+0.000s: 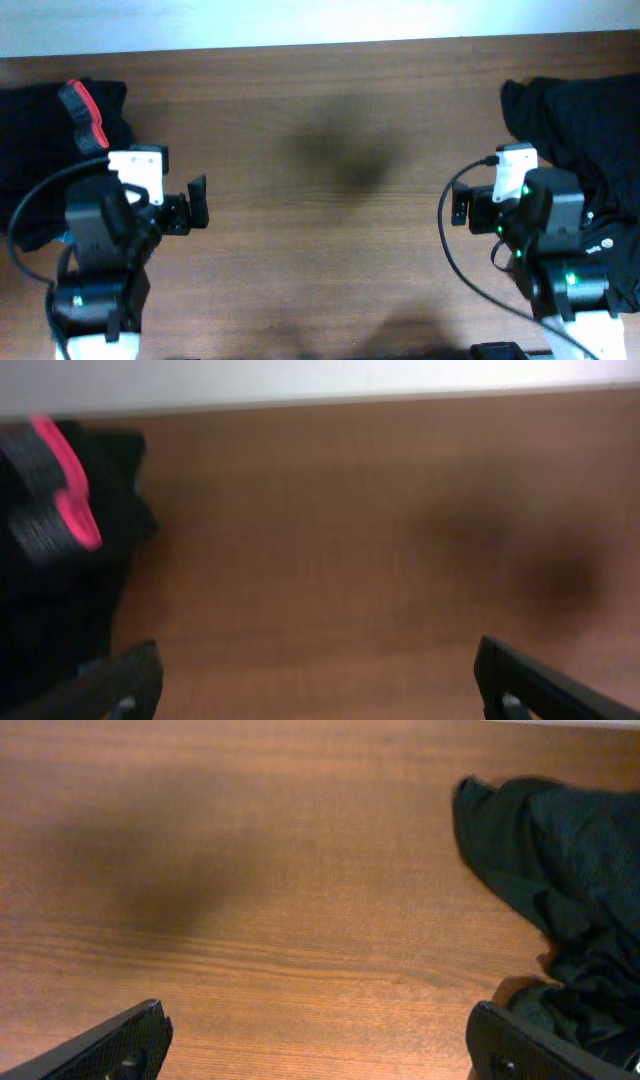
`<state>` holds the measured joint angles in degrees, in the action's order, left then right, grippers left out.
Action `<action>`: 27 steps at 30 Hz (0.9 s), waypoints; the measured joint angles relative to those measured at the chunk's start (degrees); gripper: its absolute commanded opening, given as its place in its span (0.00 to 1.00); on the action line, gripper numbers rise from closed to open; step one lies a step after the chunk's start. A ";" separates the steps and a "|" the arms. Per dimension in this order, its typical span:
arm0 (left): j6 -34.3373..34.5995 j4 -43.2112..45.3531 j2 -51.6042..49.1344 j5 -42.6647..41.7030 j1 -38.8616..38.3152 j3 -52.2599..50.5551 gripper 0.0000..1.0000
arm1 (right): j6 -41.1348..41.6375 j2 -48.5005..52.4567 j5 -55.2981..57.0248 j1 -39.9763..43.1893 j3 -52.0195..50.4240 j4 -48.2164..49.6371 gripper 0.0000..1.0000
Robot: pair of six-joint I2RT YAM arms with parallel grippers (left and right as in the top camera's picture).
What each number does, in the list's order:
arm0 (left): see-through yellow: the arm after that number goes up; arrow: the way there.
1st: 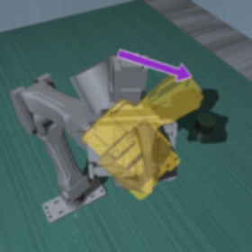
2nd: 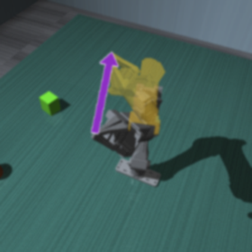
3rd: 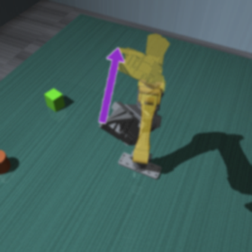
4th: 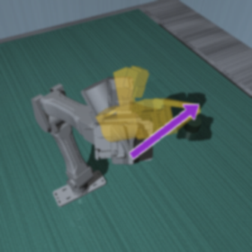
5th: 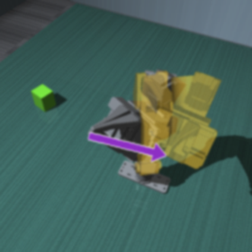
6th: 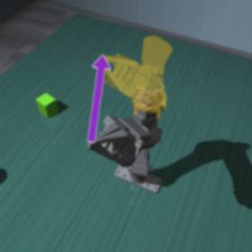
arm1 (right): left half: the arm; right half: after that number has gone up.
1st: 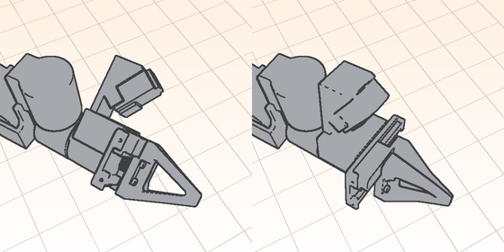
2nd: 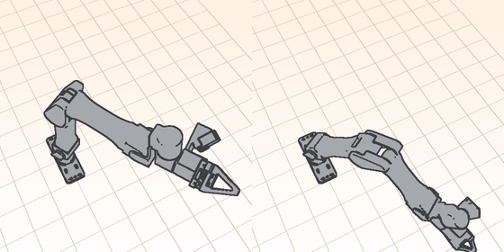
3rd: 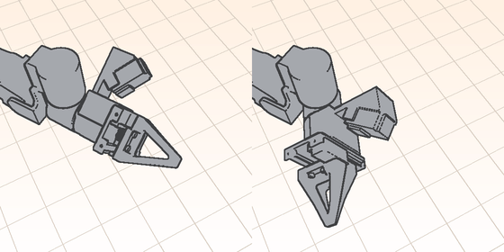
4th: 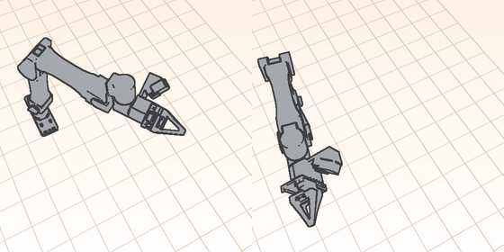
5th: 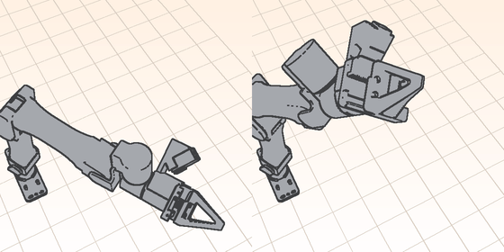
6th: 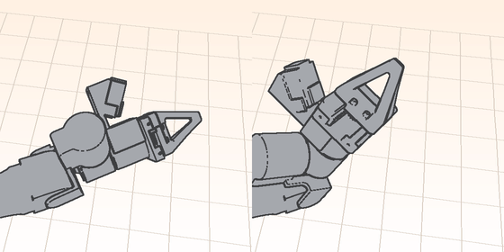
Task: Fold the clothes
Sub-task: 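Reach the right gripper into the black shirt pile and grasp a shirt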
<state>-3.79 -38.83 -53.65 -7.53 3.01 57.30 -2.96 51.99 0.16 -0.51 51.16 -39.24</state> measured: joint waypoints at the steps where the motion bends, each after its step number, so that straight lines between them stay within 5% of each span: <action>1: 0.00 -0.85 -1.14 0.00 0.00 0.74 0.99 | 0.00 1.29 0.02 0.00 0.57 -0.13 0.99; 7: 0.00 -1.70 -3.15 0.00 0.00 1.44 0.99 | 1.51 6.99 3.76 1.49 1.05 -0.13 0.99; 19: 1.05 2.27 -3.15 0.00 0.00 1.62 0.99 | 8.37 13.86 4.66 40.48 3.08 1.79 0.99; 27: 1.27 3.50 -4.07 0.00 0.00 1.64 0.99 | 9.20 19.85 1.22 47.21 3.08 5.88 0.99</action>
<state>-2.52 -35.33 -57.71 -7.53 3.01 58.94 6.24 71.83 1.39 46.70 54.24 -33.36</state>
